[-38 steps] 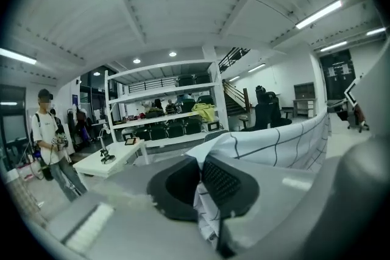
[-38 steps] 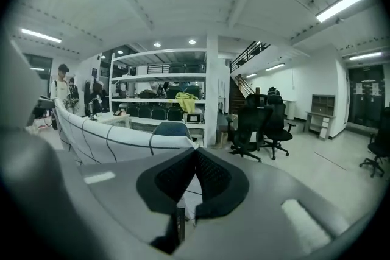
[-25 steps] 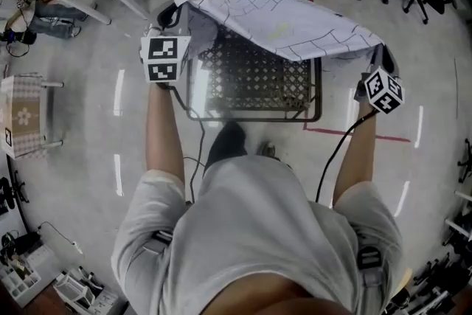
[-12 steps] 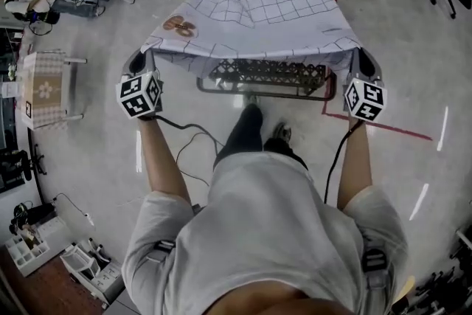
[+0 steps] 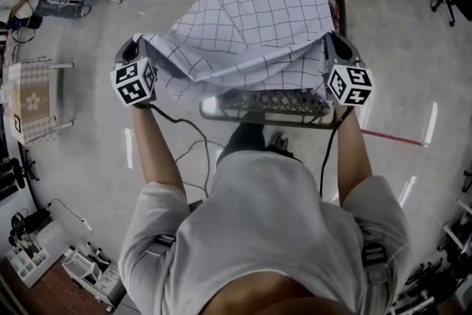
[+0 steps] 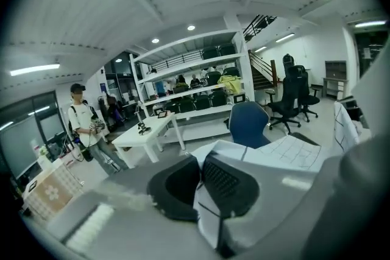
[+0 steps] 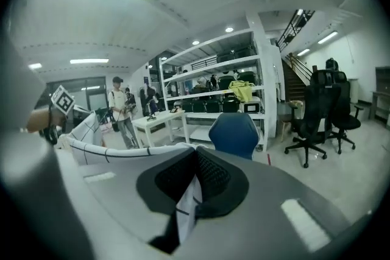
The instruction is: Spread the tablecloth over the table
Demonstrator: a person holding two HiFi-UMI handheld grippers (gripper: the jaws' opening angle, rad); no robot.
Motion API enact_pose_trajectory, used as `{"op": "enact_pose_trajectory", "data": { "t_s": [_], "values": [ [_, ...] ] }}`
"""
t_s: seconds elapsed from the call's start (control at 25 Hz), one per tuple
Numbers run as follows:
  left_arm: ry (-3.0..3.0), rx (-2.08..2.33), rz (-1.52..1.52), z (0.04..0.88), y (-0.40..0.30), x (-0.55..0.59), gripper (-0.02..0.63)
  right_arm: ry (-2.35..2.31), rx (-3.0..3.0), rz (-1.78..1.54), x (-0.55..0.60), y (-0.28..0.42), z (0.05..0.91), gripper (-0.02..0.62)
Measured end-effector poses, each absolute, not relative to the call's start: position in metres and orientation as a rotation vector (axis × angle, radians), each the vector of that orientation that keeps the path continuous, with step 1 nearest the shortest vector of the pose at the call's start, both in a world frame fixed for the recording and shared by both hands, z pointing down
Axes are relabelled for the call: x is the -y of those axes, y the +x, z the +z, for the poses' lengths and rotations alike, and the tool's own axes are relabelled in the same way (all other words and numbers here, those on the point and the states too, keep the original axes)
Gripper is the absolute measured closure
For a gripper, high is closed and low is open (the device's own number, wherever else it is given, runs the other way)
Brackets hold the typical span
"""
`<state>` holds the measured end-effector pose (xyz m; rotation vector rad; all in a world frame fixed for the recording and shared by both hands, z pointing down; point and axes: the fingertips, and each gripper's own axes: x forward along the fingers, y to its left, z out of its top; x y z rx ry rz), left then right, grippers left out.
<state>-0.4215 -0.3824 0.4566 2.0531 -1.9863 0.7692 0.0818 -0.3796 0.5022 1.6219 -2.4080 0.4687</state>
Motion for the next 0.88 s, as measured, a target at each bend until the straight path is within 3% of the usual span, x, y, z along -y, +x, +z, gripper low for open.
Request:
{"op": "enact_pose_trajectory", "data": {
  "t_s": [0.12,0.24,0.48,0.68,0.88],
  "values": [
    [2.225,1.897,0.771,0.415,-0.385,0.492,0.583,1.817,2.402,0.522,0.471,0.131,0.455,0.589],
    [2.482,1.905,0.684,0.3,-0.332,0.585,0.583,2.132,2.337,0.407,0.527,0.228,0.356,0.589],
    [2.822,1.851,0.583,0.142,-0.228,0.618,0.583,2.353,2.222,-0.09,0.502,0.345,0.188,0.589],
    [2.82,1.846,0.666,0.159,-0.223,0.6,0.583,2.377,2.163,-0.333,0.464,0.351,0.161,0.589],
    [2.686,1.755,0.953,0.248,-0.232,0.547,0.583,2.26,2.238,-0.251,0.414,0.343,0.202,0.588]
  ]
}}
